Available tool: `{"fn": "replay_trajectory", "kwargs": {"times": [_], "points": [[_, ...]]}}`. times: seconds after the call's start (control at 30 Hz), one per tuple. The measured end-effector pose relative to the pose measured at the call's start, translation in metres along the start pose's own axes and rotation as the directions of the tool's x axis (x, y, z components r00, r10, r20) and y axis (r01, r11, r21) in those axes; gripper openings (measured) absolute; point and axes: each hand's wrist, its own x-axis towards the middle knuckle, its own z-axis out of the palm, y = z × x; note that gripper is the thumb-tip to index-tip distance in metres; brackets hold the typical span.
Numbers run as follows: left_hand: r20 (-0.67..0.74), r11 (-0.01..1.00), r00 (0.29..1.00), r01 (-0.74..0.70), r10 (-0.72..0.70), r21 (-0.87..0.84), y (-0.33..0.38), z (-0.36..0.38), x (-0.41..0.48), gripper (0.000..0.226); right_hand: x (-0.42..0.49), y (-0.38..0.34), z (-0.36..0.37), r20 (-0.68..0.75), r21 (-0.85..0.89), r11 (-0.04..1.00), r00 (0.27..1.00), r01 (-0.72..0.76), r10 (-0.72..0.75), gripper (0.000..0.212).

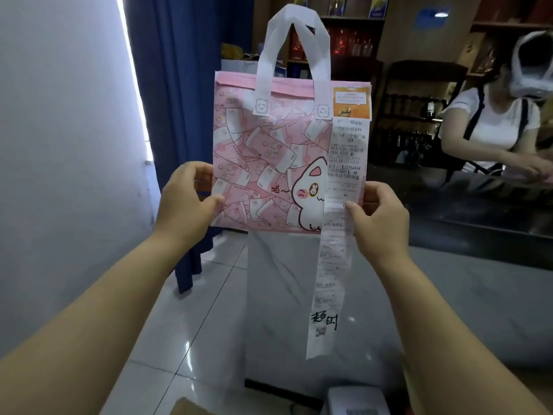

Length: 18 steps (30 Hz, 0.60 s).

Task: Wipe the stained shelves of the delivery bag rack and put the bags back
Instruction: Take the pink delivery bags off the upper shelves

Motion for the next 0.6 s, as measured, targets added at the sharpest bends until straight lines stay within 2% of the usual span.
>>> {"fn": "replay_trajectory", "kwargs": {"times": [0.27,0.6], "points": [[0.001,0.999,1.000,0.013,-0.013,-0.039,-0.029,0.084,0.091,0.038,0.096,0.065,0.034,-0.013,-0.003,0.999,0.999,-0.038,0.038,0.022],[0.067,0.993,0.993,0.103,-0.099,-0.060,-0.072,0.133,0.131,0.043,0.125,0.097,0.063,0.005,-0.020,0.997,0.997,-0.078,0.079,0.022]]}}
